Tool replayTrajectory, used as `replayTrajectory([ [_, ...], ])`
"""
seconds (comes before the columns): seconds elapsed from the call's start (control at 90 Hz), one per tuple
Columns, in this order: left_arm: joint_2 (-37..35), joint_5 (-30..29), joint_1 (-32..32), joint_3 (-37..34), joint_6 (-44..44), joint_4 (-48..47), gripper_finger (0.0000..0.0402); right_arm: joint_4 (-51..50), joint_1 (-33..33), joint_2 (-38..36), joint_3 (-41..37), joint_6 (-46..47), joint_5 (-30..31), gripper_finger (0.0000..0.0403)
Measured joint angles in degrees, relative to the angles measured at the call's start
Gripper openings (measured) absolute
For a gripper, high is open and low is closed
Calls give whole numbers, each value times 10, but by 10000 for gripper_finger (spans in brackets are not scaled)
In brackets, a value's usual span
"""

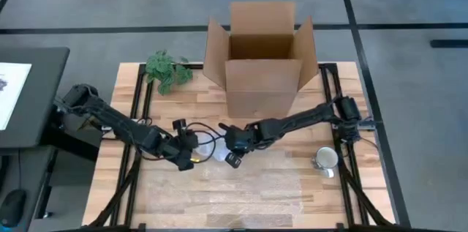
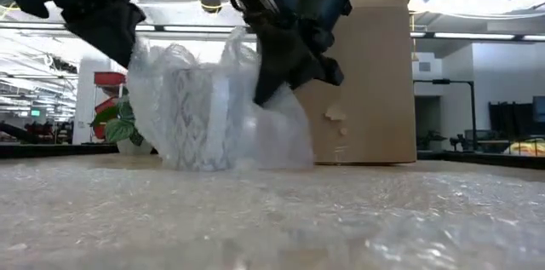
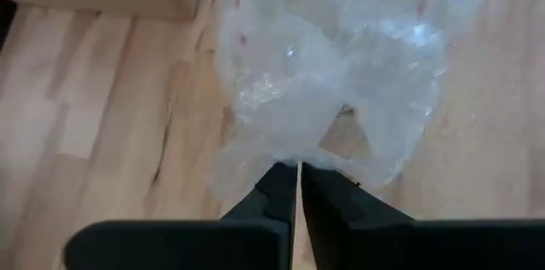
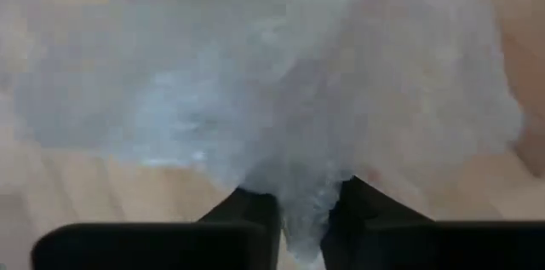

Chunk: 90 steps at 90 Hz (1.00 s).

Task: Wrap mug
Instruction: Wrap the white mug with bubble wrap

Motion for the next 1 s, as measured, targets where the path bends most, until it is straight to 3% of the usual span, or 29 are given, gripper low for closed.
replayTrajectory([
  [0.3, -30, 1, -22, 50, -65, -94, 0, -30, -9, -64, 0, 0, -5, 130],
  [0.444, -65, 4, -45, 77, -166, -188, 0, -3, -20, -99, 19, -25, -79, 137],
  [0.567, -110, 4, -68, 80, -239, -216, 0, 77, -23, -92, 31, -60, -144, 120],
  [0.778, -167, -3, -94, 81, -283, -215, 0, 180, -34, -13, 32, -66, -149, 66],
  [1.0, -176, -18, -100, 80, -289, -214, 0, 192, -65, 52, 72, -66, -147, 12],
])
